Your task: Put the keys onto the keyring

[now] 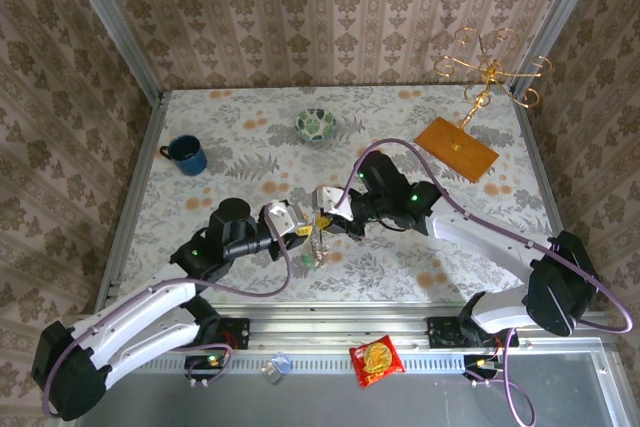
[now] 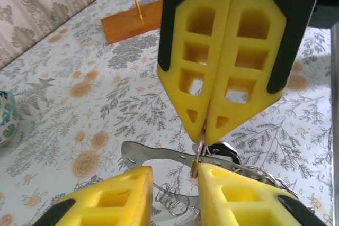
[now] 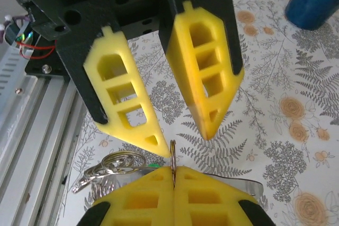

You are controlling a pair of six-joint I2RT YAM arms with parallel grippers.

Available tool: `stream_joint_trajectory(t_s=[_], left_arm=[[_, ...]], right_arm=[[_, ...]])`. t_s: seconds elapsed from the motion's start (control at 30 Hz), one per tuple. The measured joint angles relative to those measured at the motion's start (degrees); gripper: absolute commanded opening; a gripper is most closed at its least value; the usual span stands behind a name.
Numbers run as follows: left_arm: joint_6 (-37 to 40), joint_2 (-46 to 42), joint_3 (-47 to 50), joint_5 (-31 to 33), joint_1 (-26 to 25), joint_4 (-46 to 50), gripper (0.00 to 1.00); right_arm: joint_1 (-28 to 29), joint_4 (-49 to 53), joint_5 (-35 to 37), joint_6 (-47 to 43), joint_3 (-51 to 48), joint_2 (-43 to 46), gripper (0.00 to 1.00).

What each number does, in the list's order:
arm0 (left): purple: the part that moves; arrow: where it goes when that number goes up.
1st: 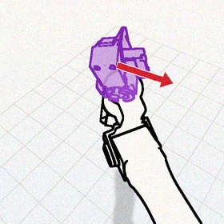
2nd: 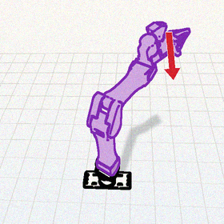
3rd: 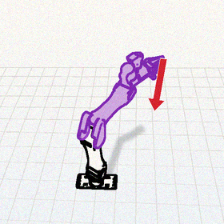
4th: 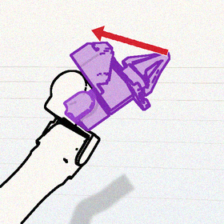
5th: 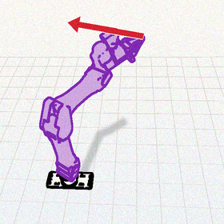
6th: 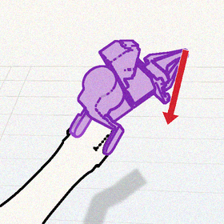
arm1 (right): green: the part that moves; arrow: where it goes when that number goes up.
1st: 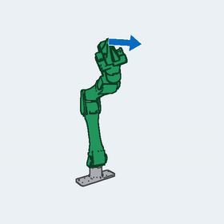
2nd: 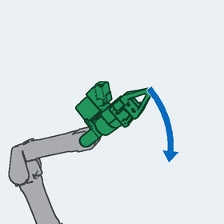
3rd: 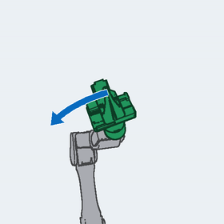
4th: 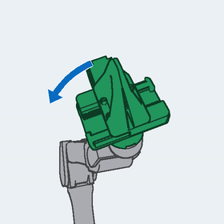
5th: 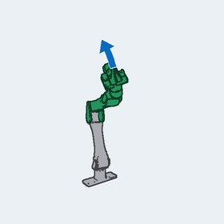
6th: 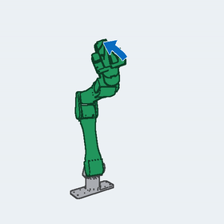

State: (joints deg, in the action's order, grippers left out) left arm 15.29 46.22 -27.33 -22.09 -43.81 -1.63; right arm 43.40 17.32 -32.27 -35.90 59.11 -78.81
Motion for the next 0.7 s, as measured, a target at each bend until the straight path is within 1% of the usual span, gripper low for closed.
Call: stream_joint_trajectory(t_s=[0.3,0.37,0.43,0.47,0.53,0.57,0.63,0.7], left_arm=[[1.55,1.73,-0.94,-3.87,0.87,0.92,0.15],[1.53,1.73,-0.94,-4.57,1.25,1.25,0.08],[1.66,1.70,-0.94,-5.55,1.55,1.73,0.00],[1.75,1.70,-0.94,-5.84,1.53,1.86,0.00],[1.46,1.66,-0.94,-6.51,1.88,2.03,0.00],[1.44,1.66,-0.94,-6.75,1.92,1.90,0.00],[1.44,1.51,-0.92,-6.88,2.03,1.36,0.00],[1.22,1.09,-0.72,-6.97,2.03,0.70,0.00]], right_arm=[[2.49,3.96,3.56,-3.93,3.39,-0.57,0.00],[2.75,4.04,3.93,-4.48,3.82,-1.38,0.00],[2.80,3.87,4.48,-4.68,3.85,-1.86,0.00],[2.80,3.89,4.52,-4.68,3.85,-1.95,0.02],[2.89,3.76,4.74,-4.44,3.85,-1.95,0.18],[2.89,3.48,4.79,-4.09,3.85,-1.95,0.24],[2.54,2.49,4.63,-2.08,3.32,-1.64,0.31],[1.75,1.46,4.24,0.28,1.86,-0.24,0.34]])
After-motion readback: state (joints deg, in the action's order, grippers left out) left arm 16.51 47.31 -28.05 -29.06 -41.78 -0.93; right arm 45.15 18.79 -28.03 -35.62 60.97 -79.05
